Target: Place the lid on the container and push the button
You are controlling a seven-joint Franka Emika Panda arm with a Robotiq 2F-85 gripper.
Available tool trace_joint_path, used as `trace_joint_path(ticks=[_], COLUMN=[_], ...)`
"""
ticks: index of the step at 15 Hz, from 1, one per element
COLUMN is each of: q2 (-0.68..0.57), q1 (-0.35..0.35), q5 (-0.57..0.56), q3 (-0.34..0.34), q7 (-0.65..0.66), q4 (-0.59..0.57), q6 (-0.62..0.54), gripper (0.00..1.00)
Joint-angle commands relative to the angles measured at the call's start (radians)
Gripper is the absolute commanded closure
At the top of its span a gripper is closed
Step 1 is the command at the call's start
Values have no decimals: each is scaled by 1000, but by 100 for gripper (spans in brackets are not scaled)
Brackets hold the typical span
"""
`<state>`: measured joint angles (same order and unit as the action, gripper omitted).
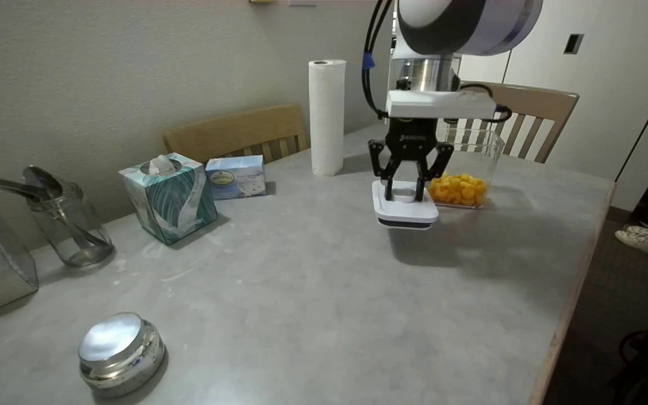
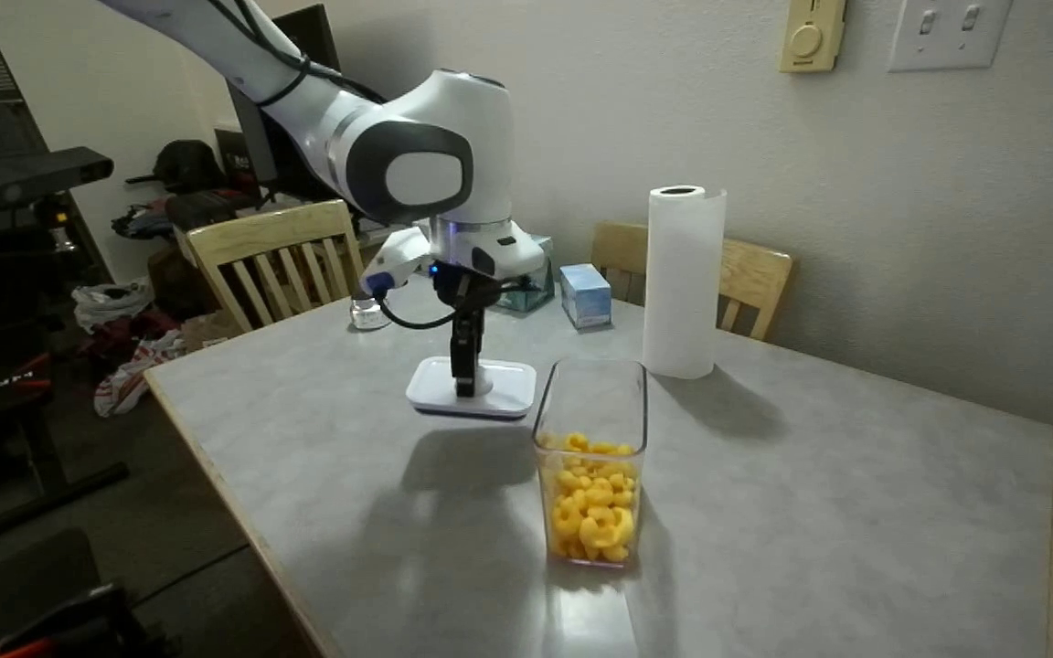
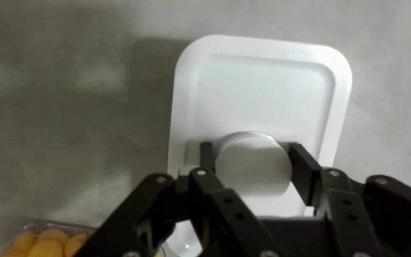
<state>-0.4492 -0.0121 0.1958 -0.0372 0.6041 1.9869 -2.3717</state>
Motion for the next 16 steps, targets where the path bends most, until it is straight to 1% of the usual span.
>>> trace_joint_path(ticks=[1,3,4,10,11,13,16], q2=[59,72,38,50,50,46,56], q1=[19,13,2,4,4,3,-5], q5=[-40,-56,-34,-47,-47,-62,-176], q3=[-16,-36,-32,-39,-39,-40,-51], q7=[-180,-190,-156,-167,-167,-184,-255], q4=[15,10,-2,-2,-2,-4,-26], q6=[138,172,131,149,149,140,178], gripper=[71,71,46,46,71,71,71])
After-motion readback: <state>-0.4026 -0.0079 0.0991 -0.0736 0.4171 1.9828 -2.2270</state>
